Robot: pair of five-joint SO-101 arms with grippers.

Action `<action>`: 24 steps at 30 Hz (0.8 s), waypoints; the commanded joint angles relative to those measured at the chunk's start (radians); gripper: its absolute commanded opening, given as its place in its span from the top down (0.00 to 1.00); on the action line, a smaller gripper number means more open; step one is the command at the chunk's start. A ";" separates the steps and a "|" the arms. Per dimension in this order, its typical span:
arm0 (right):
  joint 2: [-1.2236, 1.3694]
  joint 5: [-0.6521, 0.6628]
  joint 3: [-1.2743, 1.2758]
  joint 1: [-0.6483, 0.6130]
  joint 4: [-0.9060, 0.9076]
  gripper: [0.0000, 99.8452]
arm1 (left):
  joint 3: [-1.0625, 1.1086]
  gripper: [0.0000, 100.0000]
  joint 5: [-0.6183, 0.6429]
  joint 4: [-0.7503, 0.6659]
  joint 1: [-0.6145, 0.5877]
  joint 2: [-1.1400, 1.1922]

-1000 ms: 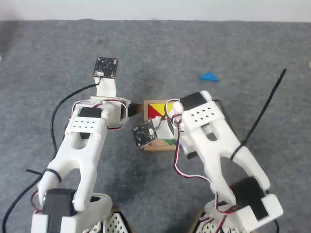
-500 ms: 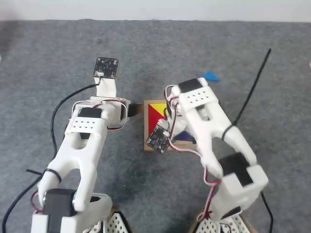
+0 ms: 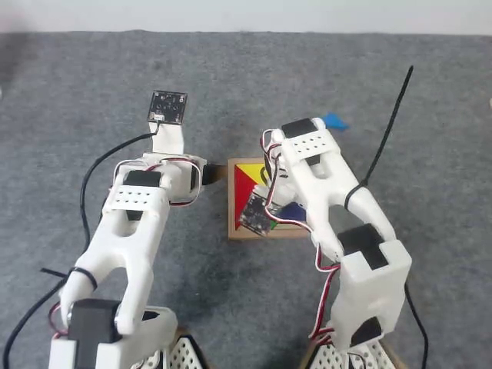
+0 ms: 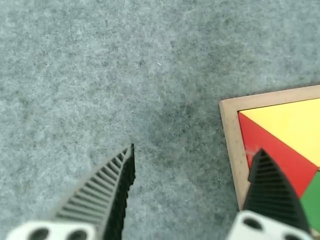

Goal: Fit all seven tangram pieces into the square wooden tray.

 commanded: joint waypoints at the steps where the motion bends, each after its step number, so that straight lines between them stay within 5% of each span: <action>1: -0.012 0.118 -0.043 0.010 0.067 0.99 | -0.004 0.65 -0.012 -0.020 -0.002 -0.005; 24: -0.005 0.089 -0.040 -0.041 0.044 0.99 | -0.004 0.65 -0.012 -0.021 -0.002 -0.005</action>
